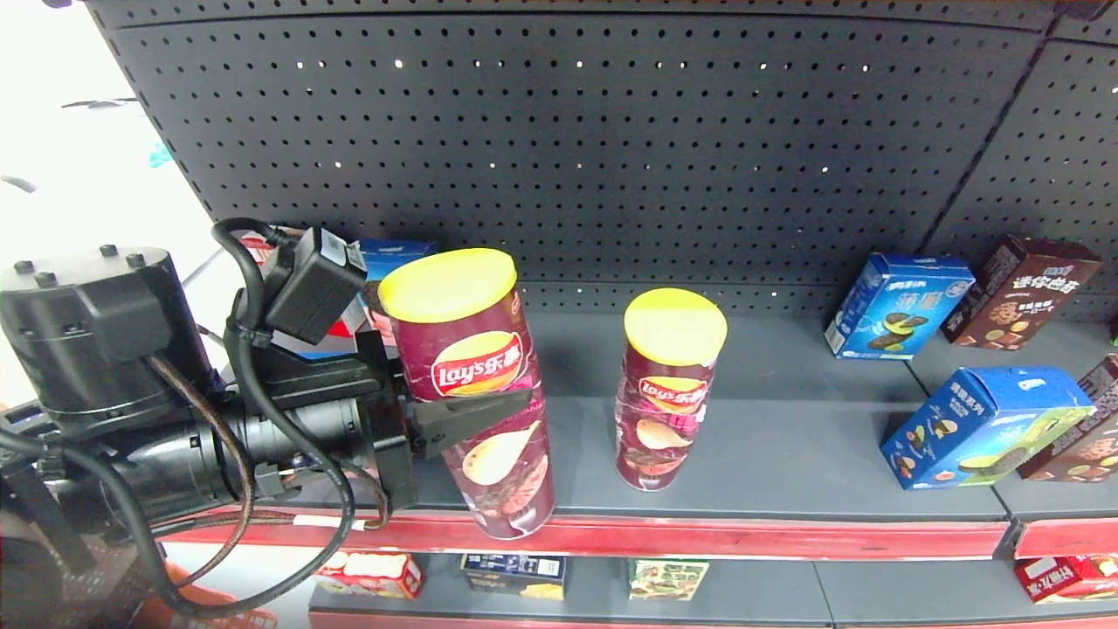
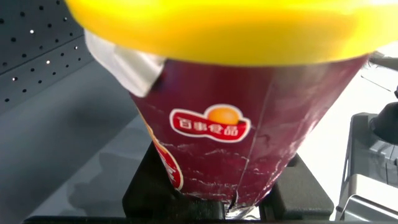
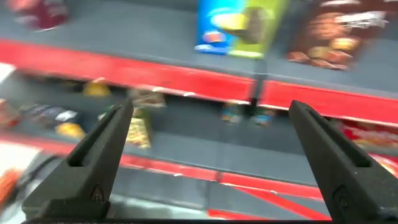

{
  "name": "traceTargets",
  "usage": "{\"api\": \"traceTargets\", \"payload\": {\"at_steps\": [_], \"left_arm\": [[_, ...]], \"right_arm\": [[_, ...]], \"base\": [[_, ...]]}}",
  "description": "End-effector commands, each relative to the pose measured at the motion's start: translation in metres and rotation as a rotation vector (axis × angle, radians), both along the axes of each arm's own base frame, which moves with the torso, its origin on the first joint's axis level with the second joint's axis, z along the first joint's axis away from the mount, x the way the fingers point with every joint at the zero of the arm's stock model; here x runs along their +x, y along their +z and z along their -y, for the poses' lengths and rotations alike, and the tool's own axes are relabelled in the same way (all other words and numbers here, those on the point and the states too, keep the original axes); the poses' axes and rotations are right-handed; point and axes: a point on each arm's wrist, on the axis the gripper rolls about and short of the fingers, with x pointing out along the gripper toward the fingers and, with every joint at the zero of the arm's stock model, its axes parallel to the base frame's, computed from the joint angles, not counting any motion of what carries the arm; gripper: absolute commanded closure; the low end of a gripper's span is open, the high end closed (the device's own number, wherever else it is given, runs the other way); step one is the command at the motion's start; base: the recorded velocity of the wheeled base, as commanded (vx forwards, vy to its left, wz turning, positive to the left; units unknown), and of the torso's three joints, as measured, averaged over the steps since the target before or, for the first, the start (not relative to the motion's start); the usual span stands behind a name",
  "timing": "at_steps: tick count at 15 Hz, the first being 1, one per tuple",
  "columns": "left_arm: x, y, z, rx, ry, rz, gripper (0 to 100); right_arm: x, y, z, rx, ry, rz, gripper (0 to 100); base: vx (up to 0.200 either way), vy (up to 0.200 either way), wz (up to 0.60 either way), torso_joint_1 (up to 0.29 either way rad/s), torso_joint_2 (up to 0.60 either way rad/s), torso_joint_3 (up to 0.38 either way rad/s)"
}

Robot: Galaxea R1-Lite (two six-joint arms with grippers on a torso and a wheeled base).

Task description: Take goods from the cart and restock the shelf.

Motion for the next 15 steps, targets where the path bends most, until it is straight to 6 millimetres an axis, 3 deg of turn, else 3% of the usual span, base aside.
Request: {"api": "traceTargets", "payload": {"at_steps": [1,9,15], "left_arm": [[0.000,0.001,0.000,-0.001,-0.002,0.002,100],[0.004,0.007,0.002,-0.009,0.001,0.021,100],[0.026,0.023,0.012,-0.018,0.004,0.093,100]], "right_arm": [[-0.002,-0.001,-0.001,0.003,0.069,0.011,0],[-0.002,-0.008,0.000,0.059,0.003,-0.061,0],[-0.002,-0.008,0.000,0.059,0.003,-0.061,0]], "base": [[0.000,0.000,0.00,0.000,0.00,0.000],[0.000,0.000,0.00,0.000,0.00,0.000],[0.000,0.000,0.00,0.000,0.00,0.000]]}}
